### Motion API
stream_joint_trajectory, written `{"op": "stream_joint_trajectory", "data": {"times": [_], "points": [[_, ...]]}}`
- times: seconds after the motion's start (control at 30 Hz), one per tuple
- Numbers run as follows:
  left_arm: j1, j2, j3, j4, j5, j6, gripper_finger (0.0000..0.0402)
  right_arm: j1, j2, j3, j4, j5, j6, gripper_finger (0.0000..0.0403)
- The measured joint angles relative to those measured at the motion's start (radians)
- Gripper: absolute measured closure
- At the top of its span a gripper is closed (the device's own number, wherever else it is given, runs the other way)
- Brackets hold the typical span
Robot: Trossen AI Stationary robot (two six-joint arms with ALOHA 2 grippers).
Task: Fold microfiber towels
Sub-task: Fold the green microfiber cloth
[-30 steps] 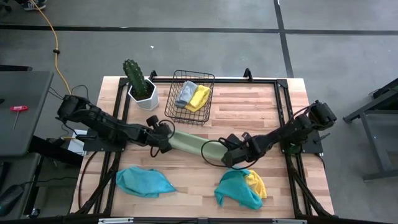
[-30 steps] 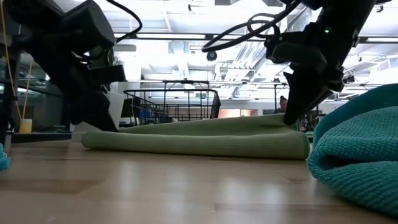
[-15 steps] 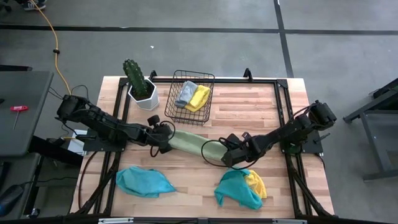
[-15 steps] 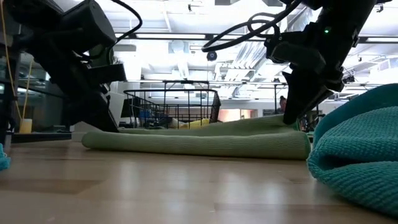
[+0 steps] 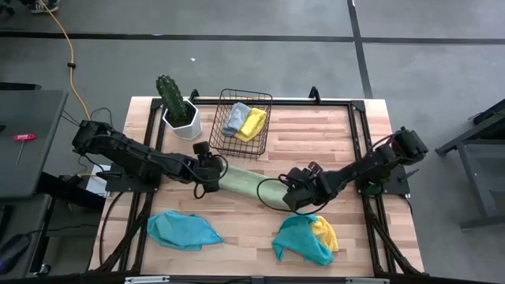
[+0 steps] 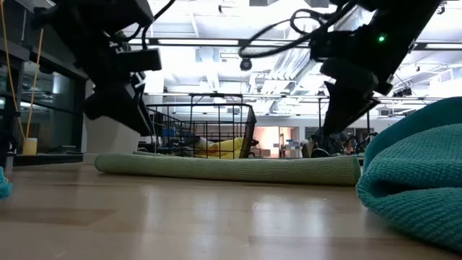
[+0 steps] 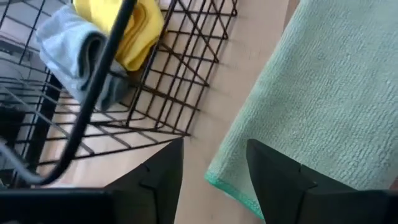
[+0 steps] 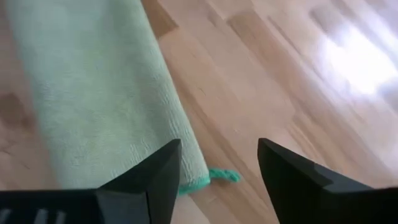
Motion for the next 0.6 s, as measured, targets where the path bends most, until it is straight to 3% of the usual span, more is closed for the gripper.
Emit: {"op": "stream_joint_trajectory", "data": {"times": [0.13,0.3,0.6], "points": [[-0.008,0.0,-0.03,0.056,0.116,0.029,0.0233,0.034,-0.001,0.0,0.043,0.033,-0.09,0.0195],[-0.021,-0.006,-0.129,0.258,0.249,0.058,0.0239,0.072,0.008,0.0,0.167,0.048,-0.191,0.0195],[-0.023,-0.037,-0.263,0.477,0.265,0.137,0.0245,0.066,0.075,0.0,0.41,0.06,-0.375,0.0195]]}}
